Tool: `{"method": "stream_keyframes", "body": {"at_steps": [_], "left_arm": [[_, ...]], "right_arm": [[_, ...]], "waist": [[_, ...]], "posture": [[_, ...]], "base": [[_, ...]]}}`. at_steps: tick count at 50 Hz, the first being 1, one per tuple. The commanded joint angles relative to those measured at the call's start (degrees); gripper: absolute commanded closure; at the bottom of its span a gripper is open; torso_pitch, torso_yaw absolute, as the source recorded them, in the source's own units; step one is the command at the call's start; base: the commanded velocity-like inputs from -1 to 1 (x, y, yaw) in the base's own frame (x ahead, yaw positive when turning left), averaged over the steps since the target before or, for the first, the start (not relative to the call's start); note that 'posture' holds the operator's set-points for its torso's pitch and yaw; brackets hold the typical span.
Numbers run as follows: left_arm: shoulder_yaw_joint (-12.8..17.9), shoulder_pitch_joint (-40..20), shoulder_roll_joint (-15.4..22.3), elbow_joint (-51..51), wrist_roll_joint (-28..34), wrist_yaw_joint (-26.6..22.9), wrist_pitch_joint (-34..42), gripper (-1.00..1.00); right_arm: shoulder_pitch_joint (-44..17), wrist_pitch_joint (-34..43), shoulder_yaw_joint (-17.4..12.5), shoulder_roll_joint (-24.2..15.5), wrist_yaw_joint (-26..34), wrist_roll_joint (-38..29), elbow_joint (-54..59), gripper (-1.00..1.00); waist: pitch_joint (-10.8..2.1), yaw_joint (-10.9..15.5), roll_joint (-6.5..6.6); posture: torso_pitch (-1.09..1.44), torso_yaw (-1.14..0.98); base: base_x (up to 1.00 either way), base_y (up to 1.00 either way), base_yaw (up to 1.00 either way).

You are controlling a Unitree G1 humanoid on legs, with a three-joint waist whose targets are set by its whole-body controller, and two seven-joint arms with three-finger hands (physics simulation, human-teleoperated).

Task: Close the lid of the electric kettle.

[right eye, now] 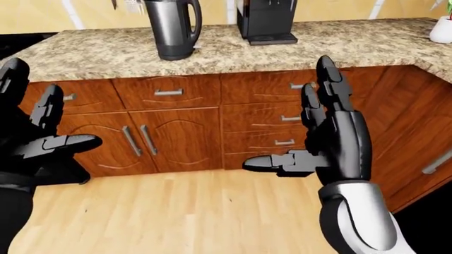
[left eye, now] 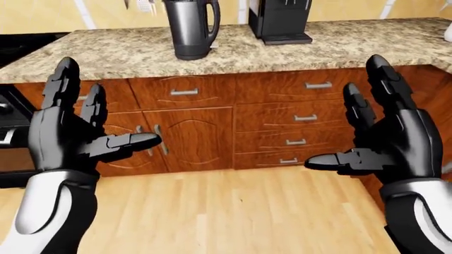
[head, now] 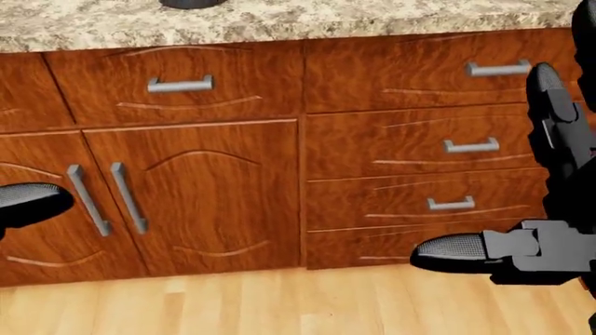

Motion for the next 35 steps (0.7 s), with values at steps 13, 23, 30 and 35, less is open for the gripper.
{"method": "stream_keyframes", "body": {"at_steps": [13, 23, 30, 35], "left_arm": [[-0.72, -1.56, -0.56, -1.83, 3.35, -2.67, -1.99, -1.00], [-0.31, -1.76, -0.77, -1.62, 3.83, -2.67, -1.81, -1.00], [-0.40, -1.68, -0.63, -1.03, 3.91, -2.71, -2.51, -1.00], [0.02, -1.76, -0.36, -1.25, 3.15, -2.24, -2.33, -1.00]], "right_arm": [[-1.52, -0.75, -1.75, 1.77, 3.84, -5.93, -1.12, -1.00], [-1.01, -1.01, -0.95, 1.94, 4.50, -7.73, -1.12, -1.00], [0.01, -2.00, 0.73, 2.14, 4.80, -9.64, -1.12, -1.00], [0.27, -1.91, 0.53, 2.99, 6.32, -11.20, -1.12, -1.00]], "waist": [[-1.63, -0.43, -5.74], [-0.91, -0.31, 1.43], [-0.81, -0.43, -2.12], [-1.72, -0.35, -7.53]], "posture": [[0.00, 0.00], [0.00, 0.00], [0.00, 0.00], [0.00, 0.00]], "base": [[0.00, 0.23, 0.00], [0.00, 0.23, 0.00], [0.00, 0.23, 0.00], [0.00, 0.23, 0.00]]}}
